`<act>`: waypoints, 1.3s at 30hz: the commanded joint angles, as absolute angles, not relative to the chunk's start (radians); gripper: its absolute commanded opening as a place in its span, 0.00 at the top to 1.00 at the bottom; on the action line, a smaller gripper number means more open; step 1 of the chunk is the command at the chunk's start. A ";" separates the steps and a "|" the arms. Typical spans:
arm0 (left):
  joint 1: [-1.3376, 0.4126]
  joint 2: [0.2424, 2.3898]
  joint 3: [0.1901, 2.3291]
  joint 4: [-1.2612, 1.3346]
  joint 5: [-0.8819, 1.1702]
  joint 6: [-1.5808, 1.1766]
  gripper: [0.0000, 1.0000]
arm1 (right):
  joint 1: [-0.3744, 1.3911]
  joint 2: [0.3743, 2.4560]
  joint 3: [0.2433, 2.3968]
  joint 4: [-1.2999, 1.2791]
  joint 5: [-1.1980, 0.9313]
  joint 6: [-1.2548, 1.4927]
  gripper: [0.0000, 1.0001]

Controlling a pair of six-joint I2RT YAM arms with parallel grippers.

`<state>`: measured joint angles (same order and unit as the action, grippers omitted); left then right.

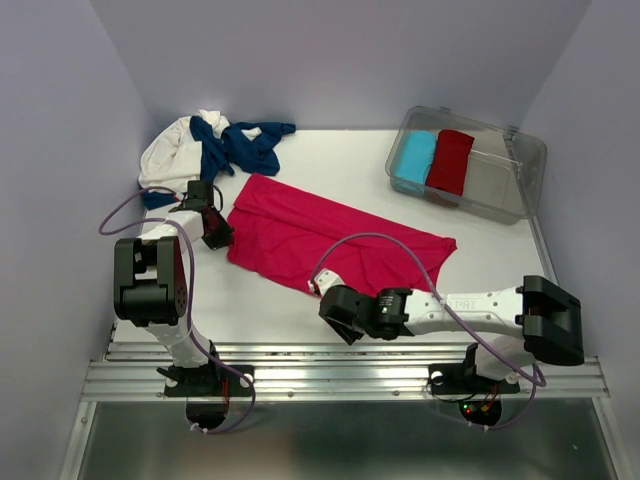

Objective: Roll the t-shirts
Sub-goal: Fold the T-shirt at the center of the board.

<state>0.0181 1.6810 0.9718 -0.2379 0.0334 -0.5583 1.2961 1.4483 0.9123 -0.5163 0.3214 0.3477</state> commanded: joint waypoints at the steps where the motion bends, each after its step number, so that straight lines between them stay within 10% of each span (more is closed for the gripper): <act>1: 0.011 1.681 1.014 -0.261 0.026 -0.545 1.00 | 1.305 1.477 0.910 -0.486 0.339 0.304 0.53; 13: 0.008 1.675 1.017 -0.267 0.023 -0.551 1.00 | 1.305 1.588 0.916 -0.413 0.443 0.307 0.52; 22: 0.006 1.671 1.029 -0.281 0.020 -0.549 1.00 | 1.305 1.548 0.896 -0.399 0.517 0.385 0.99; 39: 0.006 1.661 1.117 -0.316 0.049 -0.558 1.00 | 1.256 1.195 0.796 -0.442 0.529 0.442 0.99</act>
